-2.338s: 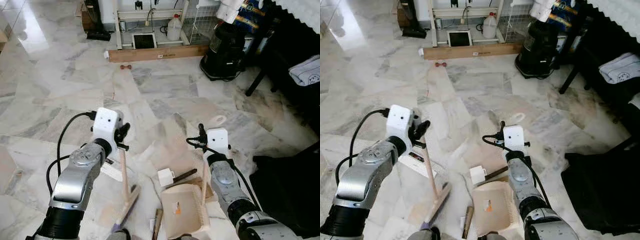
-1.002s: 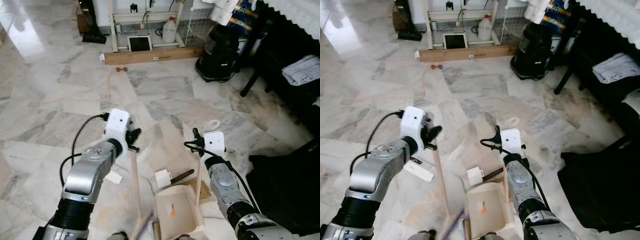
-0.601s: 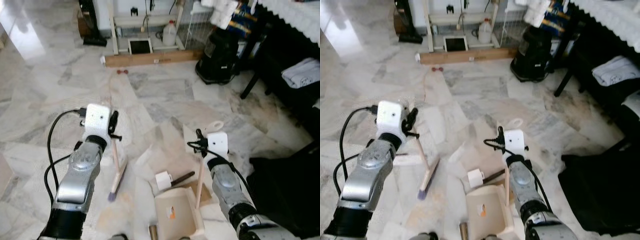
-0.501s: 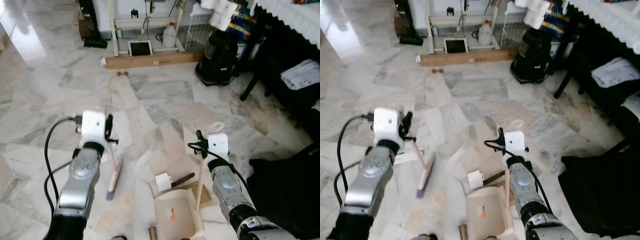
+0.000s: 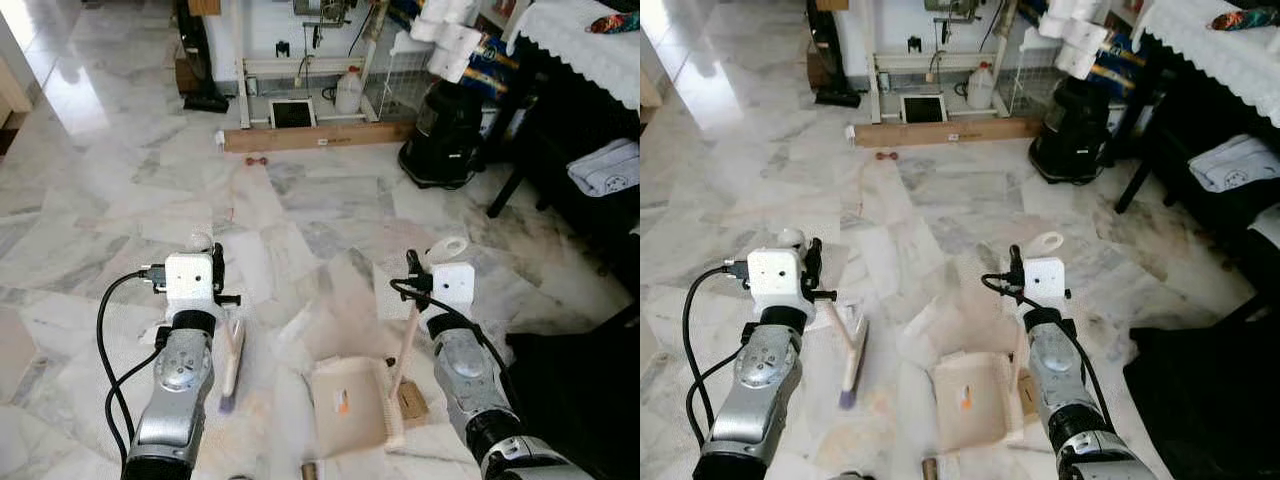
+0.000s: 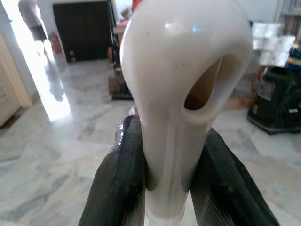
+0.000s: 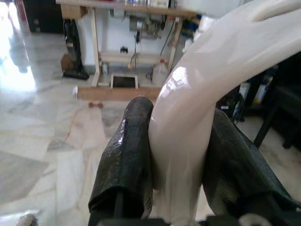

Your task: Sweep floor

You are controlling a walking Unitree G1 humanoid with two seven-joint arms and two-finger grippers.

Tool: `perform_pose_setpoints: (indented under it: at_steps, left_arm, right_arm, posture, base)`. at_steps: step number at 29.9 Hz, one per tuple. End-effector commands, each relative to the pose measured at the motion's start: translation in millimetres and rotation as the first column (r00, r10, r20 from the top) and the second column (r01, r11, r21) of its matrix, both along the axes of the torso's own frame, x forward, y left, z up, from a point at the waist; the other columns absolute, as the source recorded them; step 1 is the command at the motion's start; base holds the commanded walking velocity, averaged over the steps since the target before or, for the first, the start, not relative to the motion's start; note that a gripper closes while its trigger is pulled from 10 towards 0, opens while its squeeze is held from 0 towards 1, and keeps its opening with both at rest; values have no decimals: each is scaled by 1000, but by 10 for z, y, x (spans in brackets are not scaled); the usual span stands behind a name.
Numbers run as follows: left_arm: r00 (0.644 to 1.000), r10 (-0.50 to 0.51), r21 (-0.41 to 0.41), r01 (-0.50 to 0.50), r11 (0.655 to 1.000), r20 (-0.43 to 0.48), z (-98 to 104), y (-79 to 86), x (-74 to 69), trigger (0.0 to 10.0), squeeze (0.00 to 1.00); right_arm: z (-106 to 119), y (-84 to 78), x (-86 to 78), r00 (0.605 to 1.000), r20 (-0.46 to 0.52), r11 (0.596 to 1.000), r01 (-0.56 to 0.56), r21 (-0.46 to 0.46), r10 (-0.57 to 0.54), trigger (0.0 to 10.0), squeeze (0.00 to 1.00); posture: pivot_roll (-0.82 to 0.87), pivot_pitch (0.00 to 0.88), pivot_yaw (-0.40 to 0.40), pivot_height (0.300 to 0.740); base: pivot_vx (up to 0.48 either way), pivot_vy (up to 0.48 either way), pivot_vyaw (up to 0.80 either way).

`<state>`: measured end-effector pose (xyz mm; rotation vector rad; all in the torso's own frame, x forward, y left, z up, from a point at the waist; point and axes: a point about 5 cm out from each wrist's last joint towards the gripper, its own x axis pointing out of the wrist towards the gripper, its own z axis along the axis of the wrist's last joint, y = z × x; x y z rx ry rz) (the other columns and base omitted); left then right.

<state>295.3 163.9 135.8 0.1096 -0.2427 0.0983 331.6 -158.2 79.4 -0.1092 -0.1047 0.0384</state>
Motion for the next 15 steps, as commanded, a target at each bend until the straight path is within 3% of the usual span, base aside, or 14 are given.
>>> perform_pose_setpoints:
  at_steps: [1, 15]
  left_arm:
    - [1000, 16, 25, -17, 1000, 27, 15, 13, -14, 10000, 0]
    - [997, 22, 27, -25, 999, 75, 44, -42, 71, 10000, 0]
  right_arm:
    - [57, -78, 1, 999, 35, 1000, 24, 8, -24, 10000, 0]
    - [207, -113, 70, 994, 88, 997, 63, 31, -66, 10000, 0]
  posture:
    - [104, 24, -52, 740]
    - [76, 21, -40, 740]
  base:
    - [0, 0, 0]
    - [-19, 0, 0]
